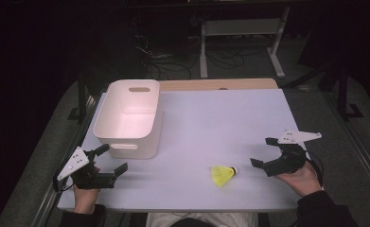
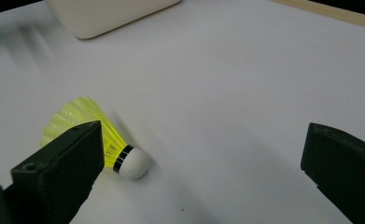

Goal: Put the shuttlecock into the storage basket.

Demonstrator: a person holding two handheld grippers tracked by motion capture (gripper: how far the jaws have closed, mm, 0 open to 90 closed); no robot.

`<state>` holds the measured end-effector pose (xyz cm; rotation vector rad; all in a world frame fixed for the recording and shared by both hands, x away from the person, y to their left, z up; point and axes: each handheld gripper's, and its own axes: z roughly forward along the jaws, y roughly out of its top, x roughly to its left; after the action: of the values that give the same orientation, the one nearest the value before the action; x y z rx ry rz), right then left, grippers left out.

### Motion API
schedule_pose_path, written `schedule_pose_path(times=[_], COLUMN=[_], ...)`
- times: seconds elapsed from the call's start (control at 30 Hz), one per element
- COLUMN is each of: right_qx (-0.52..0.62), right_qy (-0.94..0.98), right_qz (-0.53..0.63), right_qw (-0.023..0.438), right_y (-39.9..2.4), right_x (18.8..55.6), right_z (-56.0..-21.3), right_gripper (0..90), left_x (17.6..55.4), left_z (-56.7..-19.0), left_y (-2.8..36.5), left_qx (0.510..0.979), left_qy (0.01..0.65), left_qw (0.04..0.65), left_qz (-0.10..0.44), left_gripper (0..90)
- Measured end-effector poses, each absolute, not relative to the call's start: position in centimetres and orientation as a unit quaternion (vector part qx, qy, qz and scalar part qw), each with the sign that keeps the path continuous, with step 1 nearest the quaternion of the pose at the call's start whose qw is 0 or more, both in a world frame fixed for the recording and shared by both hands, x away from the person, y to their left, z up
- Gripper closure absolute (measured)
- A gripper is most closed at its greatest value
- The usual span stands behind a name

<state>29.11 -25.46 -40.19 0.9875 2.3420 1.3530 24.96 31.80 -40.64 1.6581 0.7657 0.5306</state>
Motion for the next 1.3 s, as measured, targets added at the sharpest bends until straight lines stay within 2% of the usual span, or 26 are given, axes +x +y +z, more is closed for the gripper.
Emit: schedule_pose_path(times=[1.3], right_qx=[0.264], right_qy=[0.854], right_qz=[0.436], right_qw=[0.101], right_y=[-21.8], right_x=[28.6], right_z=[-39.5], right_gripper=[0.5], left_x=[24.9], left_z=[-40.7], left_y=[31.8], left_qx=[0.711], left_qy=[0.327], left_qw=[0.580], left_qz=[0.227], left_gripper=[0.0])
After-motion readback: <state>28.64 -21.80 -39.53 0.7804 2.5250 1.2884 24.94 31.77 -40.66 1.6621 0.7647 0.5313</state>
